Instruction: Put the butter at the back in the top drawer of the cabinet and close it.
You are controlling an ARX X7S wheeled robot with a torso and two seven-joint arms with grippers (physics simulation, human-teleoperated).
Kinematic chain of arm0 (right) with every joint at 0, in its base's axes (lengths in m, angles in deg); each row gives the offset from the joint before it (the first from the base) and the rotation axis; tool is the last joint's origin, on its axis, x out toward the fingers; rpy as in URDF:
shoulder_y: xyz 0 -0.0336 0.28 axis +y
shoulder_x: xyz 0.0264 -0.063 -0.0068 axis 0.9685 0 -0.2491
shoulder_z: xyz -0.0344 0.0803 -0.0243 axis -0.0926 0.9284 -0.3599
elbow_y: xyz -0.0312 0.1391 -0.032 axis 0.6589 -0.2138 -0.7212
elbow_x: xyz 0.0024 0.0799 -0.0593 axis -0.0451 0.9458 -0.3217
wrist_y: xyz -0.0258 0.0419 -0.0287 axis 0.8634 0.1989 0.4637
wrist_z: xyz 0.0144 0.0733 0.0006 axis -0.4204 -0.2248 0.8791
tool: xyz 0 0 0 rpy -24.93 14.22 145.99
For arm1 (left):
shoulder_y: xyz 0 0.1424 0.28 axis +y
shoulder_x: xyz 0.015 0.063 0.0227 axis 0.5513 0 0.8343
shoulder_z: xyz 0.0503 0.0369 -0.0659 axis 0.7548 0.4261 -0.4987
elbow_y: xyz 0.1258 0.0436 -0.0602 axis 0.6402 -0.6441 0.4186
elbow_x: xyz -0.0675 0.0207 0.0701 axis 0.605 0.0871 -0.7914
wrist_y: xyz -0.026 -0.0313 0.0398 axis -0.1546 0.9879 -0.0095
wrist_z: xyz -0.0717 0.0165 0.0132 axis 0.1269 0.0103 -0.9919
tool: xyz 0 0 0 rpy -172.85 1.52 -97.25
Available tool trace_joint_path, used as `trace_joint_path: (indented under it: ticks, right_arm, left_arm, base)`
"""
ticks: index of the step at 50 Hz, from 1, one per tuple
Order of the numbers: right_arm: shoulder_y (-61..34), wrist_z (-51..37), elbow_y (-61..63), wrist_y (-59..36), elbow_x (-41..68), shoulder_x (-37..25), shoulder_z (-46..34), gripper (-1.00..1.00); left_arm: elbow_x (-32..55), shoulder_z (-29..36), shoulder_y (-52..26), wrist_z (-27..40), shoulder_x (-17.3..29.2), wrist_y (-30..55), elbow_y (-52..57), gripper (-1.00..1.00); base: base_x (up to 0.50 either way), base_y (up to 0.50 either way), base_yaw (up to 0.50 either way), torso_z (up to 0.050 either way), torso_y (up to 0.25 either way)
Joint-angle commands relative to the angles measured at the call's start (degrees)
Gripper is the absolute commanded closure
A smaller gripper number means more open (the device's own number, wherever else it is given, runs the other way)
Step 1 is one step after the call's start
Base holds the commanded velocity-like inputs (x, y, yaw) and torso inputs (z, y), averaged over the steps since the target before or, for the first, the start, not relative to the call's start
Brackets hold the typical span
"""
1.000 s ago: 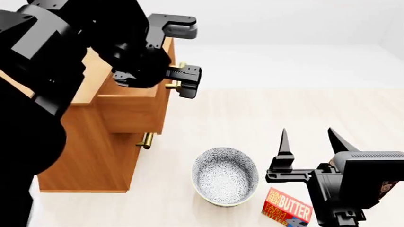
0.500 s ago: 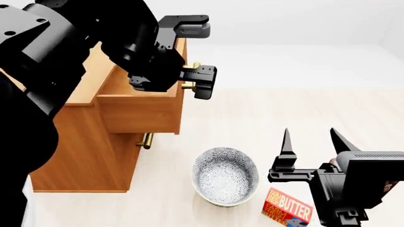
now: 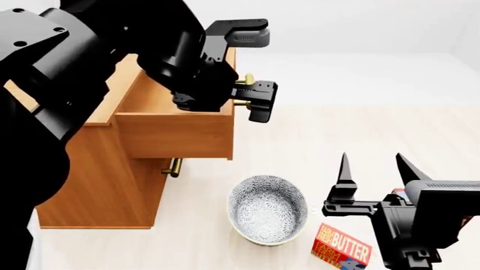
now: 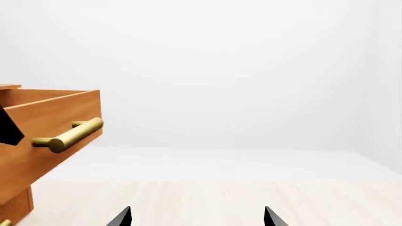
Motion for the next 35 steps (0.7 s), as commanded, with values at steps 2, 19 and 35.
trace_joint_path:
  ticks: [2,19,35]
  right_arm:
    - [0.14,0.04,-0.41,0.45,0.38,-0.16,0.37,-1.0]
    - [0.31,-0.15,-0.32,0.48,1.01,-0.53,0.75,-1.0]
    - [0.59,-0.25,-0.44,0.94,1.44,-0.72,1.15,-1.0]
  left_arm:
    - [3.05,-3.01,-0.56,-1.07,-0.37,-1.58,3.04,-1.0]
    - [5.26,-3.56,-2.31,-2.01,-0.37,-3.39,5.47,-1.0]
    - [7.52,-3.48,-2.07,-3.25,-0.37,-3.64,6.01,-1.0]
  base:
    - [0.0,0.0,0.0,0.0,0.0]
    - [0.0,0.0,0.0,0.0,0.0]
    - [0.0,0.0,0.0,0.0,0.0]
